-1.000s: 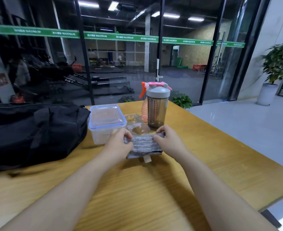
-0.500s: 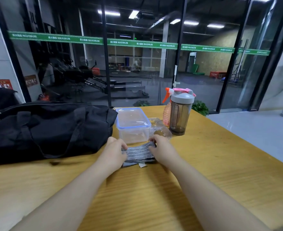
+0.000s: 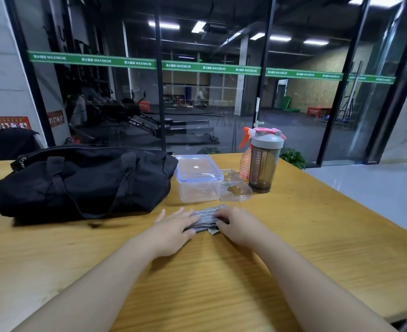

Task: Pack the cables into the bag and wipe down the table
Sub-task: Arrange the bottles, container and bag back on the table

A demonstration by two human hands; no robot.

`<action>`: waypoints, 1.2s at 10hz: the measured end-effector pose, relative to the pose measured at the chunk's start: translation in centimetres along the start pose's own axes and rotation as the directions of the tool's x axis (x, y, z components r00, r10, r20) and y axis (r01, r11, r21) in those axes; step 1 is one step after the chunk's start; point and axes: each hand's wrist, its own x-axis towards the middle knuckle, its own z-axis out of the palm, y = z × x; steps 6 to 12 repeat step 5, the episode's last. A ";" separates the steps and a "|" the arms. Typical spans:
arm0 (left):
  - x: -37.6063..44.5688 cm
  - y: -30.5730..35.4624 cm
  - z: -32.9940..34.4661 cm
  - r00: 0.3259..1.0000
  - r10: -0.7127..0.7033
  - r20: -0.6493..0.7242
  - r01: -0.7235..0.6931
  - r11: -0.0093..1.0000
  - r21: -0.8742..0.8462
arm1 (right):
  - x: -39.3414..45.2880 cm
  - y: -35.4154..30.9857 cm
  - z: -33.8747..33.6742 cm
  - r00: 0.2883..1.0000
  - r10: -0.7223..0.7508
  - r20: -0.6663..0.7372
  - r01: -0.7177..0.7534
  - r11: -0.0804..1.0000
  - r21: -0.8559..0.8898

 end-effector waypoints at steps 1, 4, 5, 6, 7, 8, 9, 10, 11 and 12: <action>-0.2 -0.2 -0.2 0.997 -0.005 -0.083 0.012 0.996 0.092 | -0.2 0.1 -0.1 0.999 0.013 -0.045 -0.010 0.998 0.068; -0.3 -1.3 -0.5 0.993 -0.008 -0.118 0.030 0.981 0.190 | 0.3 0.6 -0.8 0.995 -0.028 -0.097 0.044 0.986 0.162; -0.7 -1.7 -1.0 0.978 0.000 -0.206 0.043 0.978 0.205 | 0.7 1.5 -1.2 0.996 -0.052 -0.079 0.064 0.985 0.162; -0.7 -1.7 -1.0 0.978 0.000 -0.206 0.043 0.978 0.205 | 0.7 1.5 -1.2 0.996 -0.052 -0.079 0.064 0.985 0.162; -0.7 -1.7 -1.0 0.978 0.000 -0.206 0.043 0.978 0.205 | 0.7 1.5 -1.2 0.996 -0.052 -0.079 0.064 0.985 0.162; -0.7 -1.7 -1.0 0.978 0.000 -0.206 0.043 0.978 0.205 | 0.7 1.5 -1.2 0.996 -0.052 -0.079 0.064 0.985 0.162; -0.7 -1.7 -1.0 0.978 0.000 -0.206 0.043 0.978 0.205 | 0.7 1.5 -1.2 0.996 -0.052 -0.079 0.064 0.985 0.162; -0.7 -1.7 -1.0 0.978 0.000 -0.206 0.043 0.978 0.205 | 0.7 1.5 -1.2 0.996 -0.052 -0.079 0.064 0.985 0.162; -0.7 -1.7 -1.0 0.978 0.000 -0.206 0.043 0.978 0.205 | 0.7 1.5 -1.2 0.996 -0.052 -0.079 0.064 0.985 0.162; -0.7 -1.7 -1.0 0.978 0.000 -0.206 0.043 0.978 0.205 | 0.7 1.5 -1.2 0.996 -0.052 -0.079 0.064 0.985 0.162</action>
